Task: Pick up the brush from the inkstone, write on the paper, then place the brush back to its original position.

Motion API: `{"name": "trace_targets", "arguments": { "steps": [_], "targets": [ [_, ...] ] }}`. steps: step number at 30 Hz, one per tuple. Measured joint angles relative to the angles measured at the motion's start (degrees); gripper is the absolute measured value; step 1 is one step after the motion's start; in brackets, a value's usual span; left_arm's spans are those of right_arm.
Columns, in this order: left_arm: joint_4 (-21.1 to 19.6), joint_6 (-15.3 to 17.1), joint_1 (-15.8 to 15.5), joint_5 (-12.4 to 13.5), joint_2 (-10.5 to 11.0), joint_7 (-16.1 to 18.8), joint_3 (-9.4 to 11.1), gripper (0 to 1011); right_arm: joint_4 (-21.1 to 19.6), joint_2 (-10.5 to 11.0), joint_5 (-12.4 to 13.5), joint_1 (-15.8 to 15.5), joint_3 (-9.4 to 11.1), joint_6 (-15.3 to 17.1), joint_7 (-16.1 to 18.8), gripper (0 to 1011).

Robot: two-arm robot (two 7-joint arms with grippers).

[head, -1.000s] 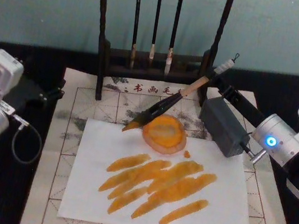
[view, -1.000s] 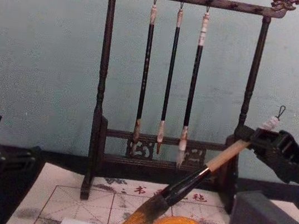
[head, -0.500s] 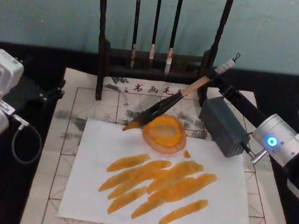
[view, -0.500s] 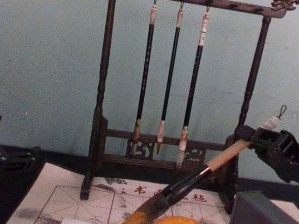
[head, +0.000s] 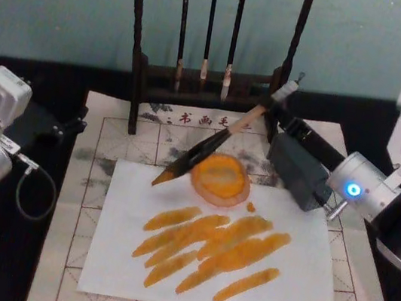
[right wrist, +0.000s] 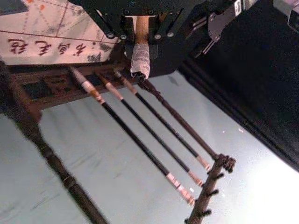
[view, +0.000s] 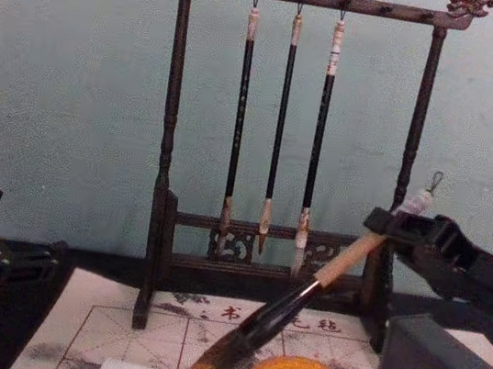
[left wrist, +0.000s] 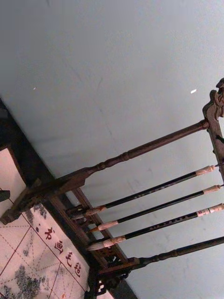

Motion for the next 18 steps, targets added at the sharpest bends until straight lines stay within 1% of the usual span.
{"name": "trace_targets", "arguments": {
  "steps": [9,18],
  "targets": [
    [0.0,0.0,0.0,0.0,0.0,0.0,0.0,1001,1.0,-0.9,-1.3,1.6,-2.3,1.9,0.9,185],
    [0.0,0.0,0.0,0.0,0.0,0.0,0.0,1001,1.4,-0.8,-2.1,2.3,-3.4,3.0,1.2,185]
  ]
}}
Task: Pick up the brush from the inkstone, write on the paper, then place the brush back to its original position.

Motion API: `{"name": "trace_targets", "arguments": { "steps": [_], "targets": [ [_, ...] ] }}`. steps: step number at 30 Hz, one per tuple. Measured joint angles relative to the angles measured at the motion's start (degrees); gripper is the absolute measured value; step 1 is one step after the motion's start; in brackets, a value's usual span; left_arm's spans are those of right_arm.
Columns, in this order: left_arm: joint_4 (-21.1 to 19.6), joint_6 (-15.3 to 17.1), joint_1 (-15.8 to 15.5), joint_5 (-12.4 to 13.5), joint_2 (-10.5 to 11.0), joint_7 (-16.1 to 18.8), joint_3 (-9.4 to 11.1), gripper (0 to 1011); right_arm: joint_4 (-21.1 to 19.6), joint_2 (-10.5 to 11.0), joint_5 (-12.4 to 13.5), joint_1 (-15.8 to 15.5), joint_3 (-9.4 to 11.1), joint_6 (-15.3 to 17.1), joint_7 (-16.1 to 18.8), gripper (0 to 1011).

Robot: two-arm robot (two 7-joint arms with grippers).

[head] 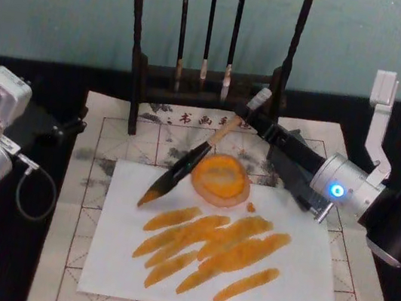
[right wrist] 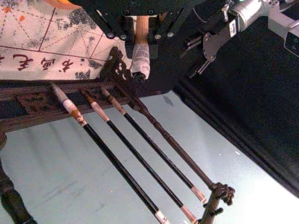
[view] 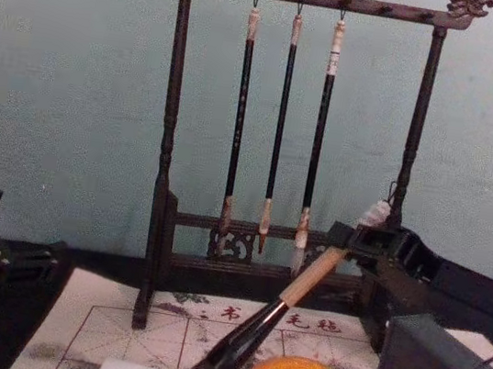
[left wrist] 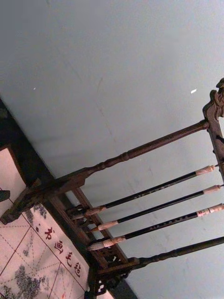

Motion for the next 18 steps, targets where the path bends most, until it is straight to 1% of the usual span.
{"name": "trace_targets", "arguments": {
  "steps": [4,18],
  "targets": [
    [0.0,0.0,0.0,0.0,0.0,0.0,0.0,1001,0.1,0.1,-0.3,0.2,-0.5,0.5,0.1,185],
    [0.0,0.0,0.0,0.0,0.0,0.0,0.0,1001,0.4,0.4,-0.3,0.4,-1.1,1.4,0.7,185]
  ]
}}
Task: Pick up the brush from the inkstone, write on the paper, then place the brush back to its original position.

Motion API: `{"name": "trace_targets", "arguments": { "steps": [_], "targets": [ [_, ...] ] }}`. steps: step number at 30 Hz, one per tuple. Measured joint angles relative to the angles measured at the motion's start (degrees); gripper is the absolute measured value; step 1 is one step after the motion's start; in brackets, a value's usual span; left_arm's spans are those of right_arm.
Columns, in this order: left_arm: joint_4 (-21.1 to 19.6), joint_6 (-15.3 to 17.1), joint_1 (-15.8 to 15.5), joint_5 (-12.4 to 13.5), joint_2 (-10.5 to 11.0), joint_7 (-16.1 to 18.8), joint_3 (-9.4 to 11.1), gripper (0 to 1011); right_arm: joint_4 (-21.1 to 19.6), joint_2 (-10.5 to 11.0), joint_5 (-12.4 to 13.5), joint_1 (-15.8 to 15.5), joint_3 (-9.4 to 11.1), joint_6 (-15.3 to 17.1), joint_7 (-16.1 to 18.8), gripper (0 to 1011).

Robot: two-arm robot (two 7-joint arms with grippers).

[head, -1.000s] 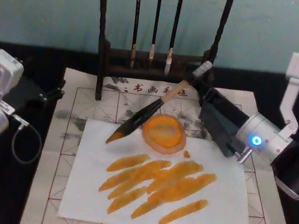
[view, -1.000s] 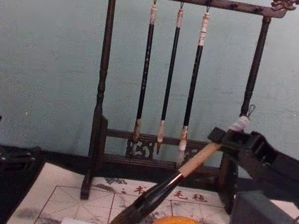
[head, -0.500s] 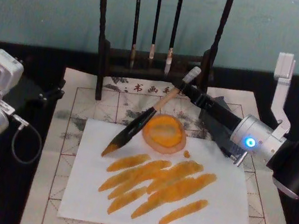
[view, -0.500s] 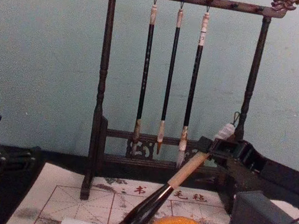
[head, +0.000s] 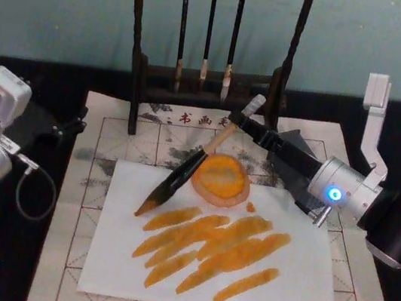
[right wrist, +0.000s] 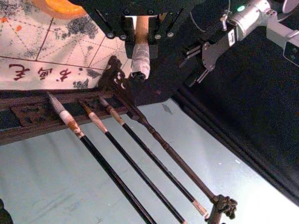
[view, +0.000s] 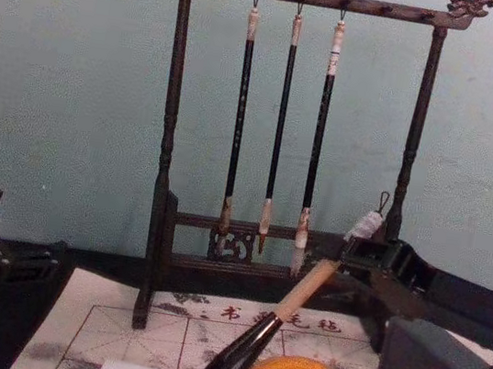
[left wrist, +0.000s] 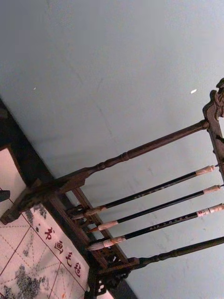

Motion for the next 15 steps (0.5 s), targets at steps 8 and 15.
{"name": "trace_targets", "arguments": {
  "steps": [8,15],
  "targets": [
    [0.0,0.0,0.0,0.0,0.0,0.0,0.0,1001,0.2,0.1,-0.2,0.1,-0.4,0.2,0.2,185],
    [0.0,0.0,0.0,0.0,0.0,0.0,0.0,1001,0.2,0.1,-0.5,0.1,-0.5,0.2,-0.1,185]
  ]
}}
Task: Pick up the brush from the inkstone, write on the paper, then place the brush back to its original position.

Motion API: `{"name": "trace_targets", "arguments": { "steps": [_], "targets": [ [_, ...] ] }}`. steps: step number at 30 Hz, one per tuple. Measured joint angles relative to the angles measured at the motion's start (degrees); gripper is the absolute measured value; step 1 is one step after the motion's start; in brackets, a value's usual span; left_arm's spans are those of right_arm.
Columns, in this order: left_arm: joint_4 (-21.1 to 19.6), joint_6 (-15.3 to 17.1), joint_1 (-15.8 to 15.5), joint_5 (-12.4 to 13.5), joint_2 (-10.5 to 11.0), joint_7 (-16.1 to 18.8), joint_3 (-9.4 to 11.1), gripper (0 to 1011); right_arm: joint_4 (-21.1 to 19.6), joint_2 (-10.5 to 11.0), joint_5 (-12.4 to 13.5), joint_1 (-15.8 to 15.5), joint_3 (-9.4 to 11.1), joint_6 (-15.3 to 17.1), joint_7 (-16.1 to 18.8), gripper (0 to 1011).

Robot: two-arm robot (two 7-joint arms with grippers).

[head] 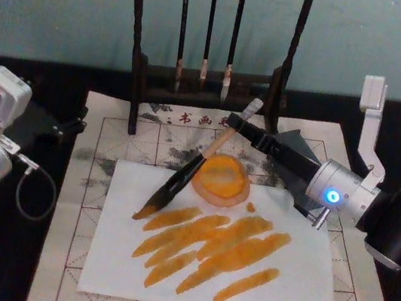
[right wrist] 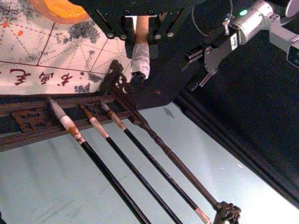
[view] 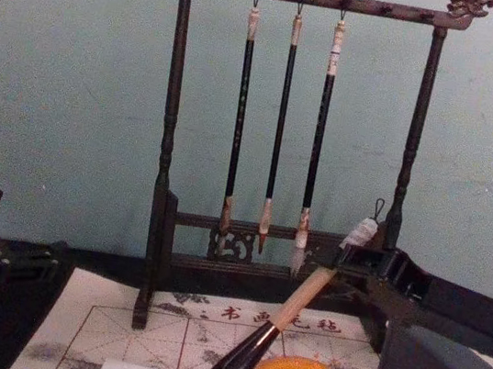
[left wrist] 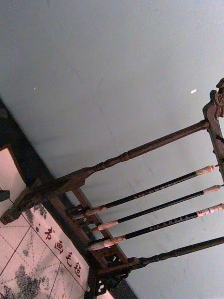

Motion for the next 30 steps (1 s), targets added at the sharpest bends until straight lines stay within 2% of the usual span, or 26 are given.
{"name": "trace_targets", "arguments": {
  "steps": [30],
  "targets": [
    [0.0,0.0,0.0,0.0,0.0,0.0,0.0,1001,-1.0,1.0,-0.4,-1.0,1.5,-0.6,-1.9,185]
  ]
}}
